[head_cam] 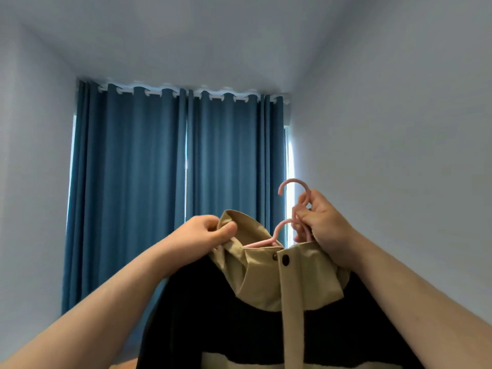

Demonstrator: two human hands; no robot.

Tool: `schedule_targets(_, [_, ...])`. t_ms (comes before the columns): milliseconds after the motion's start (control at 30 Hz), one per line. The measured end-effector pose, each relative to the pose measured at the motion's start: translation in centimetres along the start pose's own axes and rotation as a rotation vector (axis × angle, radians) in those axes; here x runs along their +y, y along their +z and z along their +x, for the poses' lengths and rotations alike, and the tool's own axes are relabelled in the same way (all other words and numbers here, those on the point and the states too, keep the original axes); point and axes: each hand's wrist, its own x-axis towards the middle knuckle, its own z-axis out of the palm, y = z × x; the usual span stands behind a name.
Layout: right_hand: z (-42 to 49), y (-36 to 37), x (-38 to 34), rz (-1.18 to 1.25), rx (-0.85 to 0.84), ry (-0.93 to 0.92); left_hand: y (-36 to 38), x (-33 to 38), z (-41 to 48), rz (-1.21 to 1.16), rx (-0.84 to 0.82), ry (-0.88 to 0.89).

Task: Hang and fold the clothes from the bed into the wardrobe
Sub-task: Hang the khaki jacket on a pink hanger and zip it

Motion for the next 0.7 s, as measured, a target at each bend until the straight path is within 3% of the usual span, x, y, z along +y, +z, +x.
schedule_targets(167, [0.8, -2.0, 1.3, -0.054, 0.170, -0.041, 2.7, -7.5, -4.0, 0.029, 0.401, 0.037])
schedule_targets(333, [1.9, -2.4, 2.2, -0.110, 0.227, -0.039, 4.7, -10.4, -2.9, 0.135, 0.363, -0.064])
schedule_targets(500, [2.4, -2.7, 3.0, -0.138, 0.192, -0.031, 2.9, -9.9, -0.6, 0.085, 0.313, -0.027])
schedule_targets(633, [2.6, -4.0, 2.5, -0.109, 0.229, -0.040, -1.1, -9.0, 1.2, -0.066, 0.112, -0.163])
schedule_targets(700, [2.5, -4.4, 2.1, -0.146, 0.206, -0.057, -3.0, -9.0, 1.4, -0.094, 0.068, -0.095])
